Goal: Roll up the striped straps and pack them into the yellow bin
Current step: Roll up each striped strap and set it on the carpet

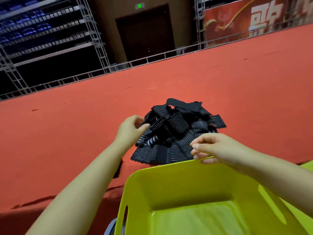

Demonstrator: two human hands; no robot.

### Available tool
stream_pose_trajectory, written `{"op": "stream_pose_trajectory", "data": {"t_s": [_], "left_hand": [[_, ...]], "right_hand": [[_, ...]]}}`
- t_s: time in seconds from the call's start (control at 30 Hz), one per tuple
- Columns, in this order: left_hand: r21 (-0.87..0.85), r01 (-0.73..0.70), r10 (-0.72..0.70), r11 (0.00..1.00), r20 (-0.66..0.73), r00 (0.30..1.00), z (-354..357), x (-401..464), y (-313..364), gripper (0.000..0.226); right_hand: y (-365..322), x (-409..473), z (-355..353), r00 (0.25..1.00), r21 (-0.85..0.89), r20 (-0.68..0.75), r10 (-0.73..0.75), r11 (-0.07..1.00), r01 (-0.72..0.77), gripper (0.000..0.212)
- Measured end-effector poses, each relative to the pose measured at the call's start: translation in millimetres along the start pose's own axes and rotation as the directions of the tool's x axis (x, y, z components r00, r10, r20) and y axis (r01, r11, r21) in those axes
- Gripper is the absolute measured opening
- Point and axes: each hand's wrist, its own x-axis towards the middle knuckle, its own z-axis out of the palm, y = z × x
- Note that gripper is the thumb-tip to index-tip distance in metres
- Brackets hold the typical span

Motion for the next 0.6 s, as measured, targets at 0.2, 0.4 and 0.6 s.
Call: {"op": "stream_pose_trajectory", "data": {"t_s": [0.2,0.4,0.6], "left_hand": [[0.080,0.044,-0.058,0.996,0.181,0.982,62,34,53,0.041],[0.130,0.210,-0.229,0.969,0.146,0.962,81,43,42,0.031],[-0.133,0.306,-0.277,0.943,0.199,0.940,79,43,44,0.012]], "right_hand": [[7,-1,-32,0.998,0.053,-0.067,-0.003,0.999,0.007,0.005],[17,7,-53,0.996,0.079,-0.092,0.004,0.997,0.004,0.007],[21,23,-53,0.994,0.082,-0.109,0.009,0.997,0.000,0.006]]}}
